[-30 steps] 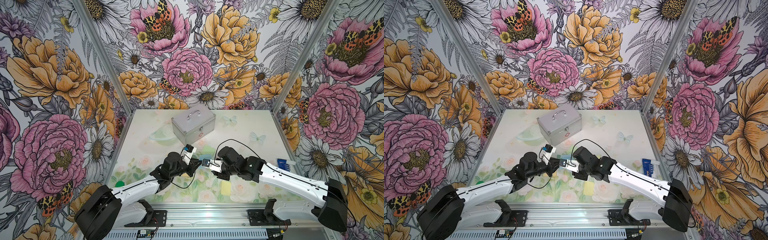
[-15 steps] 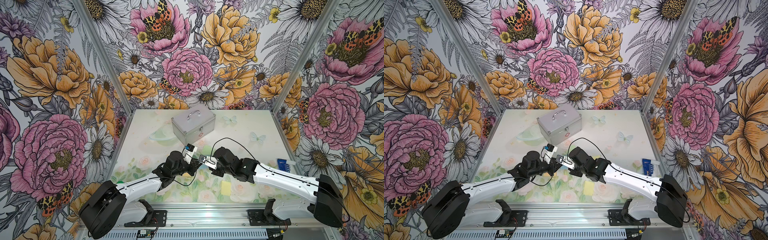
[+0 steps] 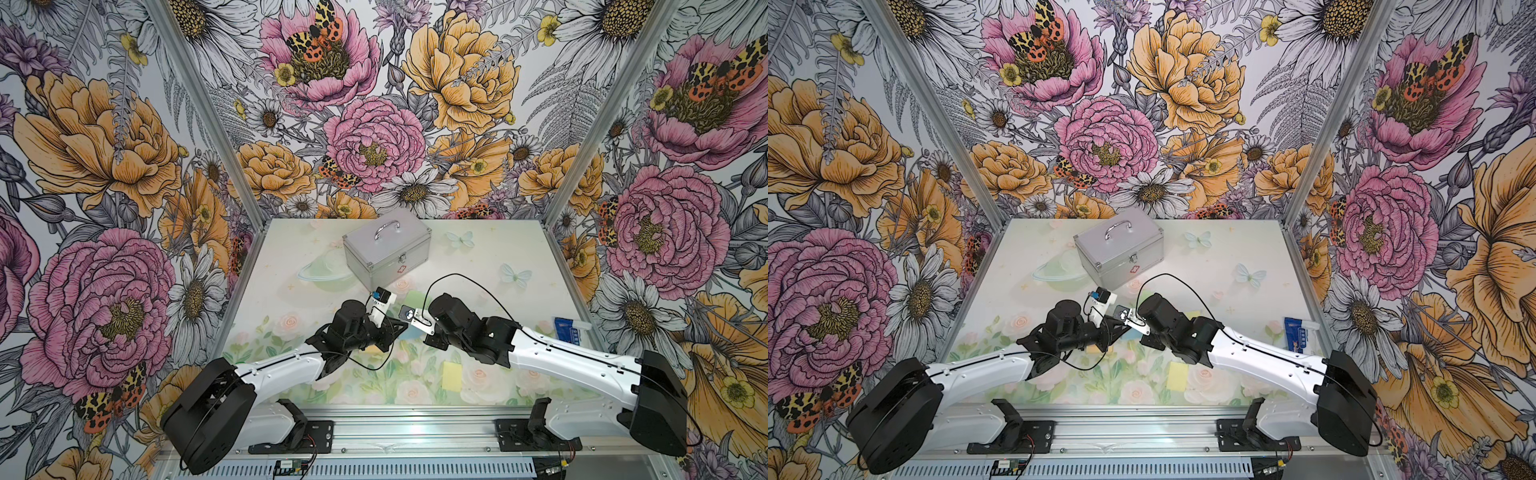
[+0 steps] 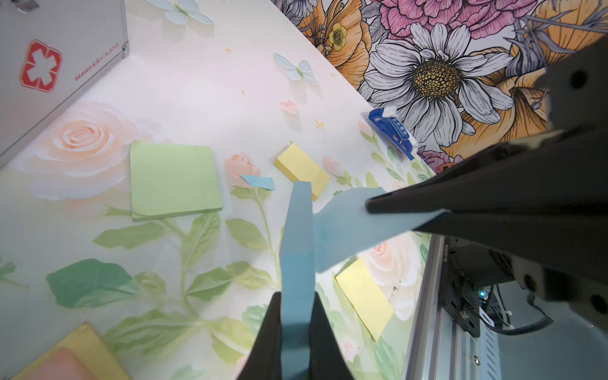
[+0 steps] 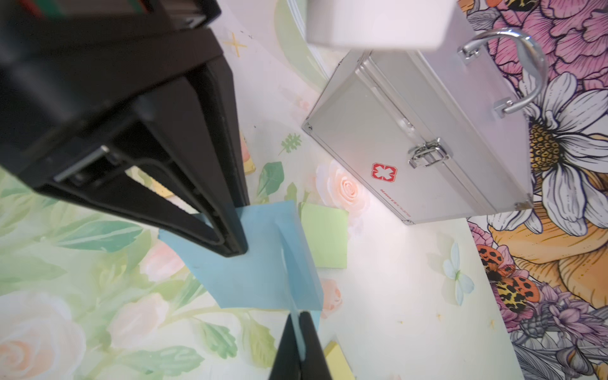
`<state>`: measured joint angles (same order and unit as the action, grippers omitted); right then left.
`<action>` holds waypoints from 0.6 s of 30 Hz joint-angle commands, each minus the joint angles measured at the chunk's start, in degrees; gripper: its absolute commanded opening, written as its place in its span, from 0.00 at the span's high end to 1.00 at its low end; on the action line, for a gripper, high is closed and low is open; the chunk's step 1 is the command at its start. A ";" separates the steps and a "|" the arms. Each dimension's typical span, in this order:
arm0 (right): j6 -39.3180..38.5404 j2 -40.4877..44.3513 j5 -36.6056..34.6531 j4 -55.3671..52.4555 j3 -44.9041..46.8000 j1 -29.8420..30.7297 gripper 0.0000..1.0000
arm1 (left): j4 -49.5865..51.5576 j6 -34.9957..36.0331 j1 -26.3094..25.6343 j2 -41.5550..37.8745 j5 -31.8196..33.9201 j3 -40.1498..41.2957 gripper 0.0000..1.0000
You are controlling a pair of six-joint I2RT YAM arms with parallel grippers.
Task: Tear off pages from different memo pads
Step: Tear off the paper from the memo pad, then place the paper at the center of the board.
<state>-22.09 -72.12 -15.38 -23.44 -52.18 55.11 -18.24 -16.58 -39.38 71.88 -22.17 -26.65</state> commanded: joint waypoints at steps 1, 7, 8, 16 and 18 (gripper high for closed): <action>0.29 6.25 -4.67 2.13 0.62 -1.73 1.00 | 2.07 0.27 1.65 1.11 -0.95 -1.03 1.00; -1.36 12.21 -5.31 -3.54 0.75 -4.60 1.00 | 2.24 -0.57 2.79 0.75 -0.79 -0.95 1.00; -2.04 12.24 -5.52 -5.37 0.00 -4.58 1.00 | 2.27 -0.94 3.32 0.55 -0.34 -0.80 1.00; -0.77 4.24 -12.29 -21.30 -5.86 4.77 1.00 | 18.47 -11.29 10.46 -15.77 25.75 2.34 1.00; 2.30 0.49 -12.23 -23.76 -6.19 7.30 1.00 | 22.10 -11.65 10.46 -22.93 31.95 3.71 1.00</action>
<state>-23.38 -67.77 -24.93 -39.29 -57.41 59.72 -3.53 -24.69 -29.21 56.69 -4.34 -24.08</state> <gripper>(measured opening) 0.049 0.129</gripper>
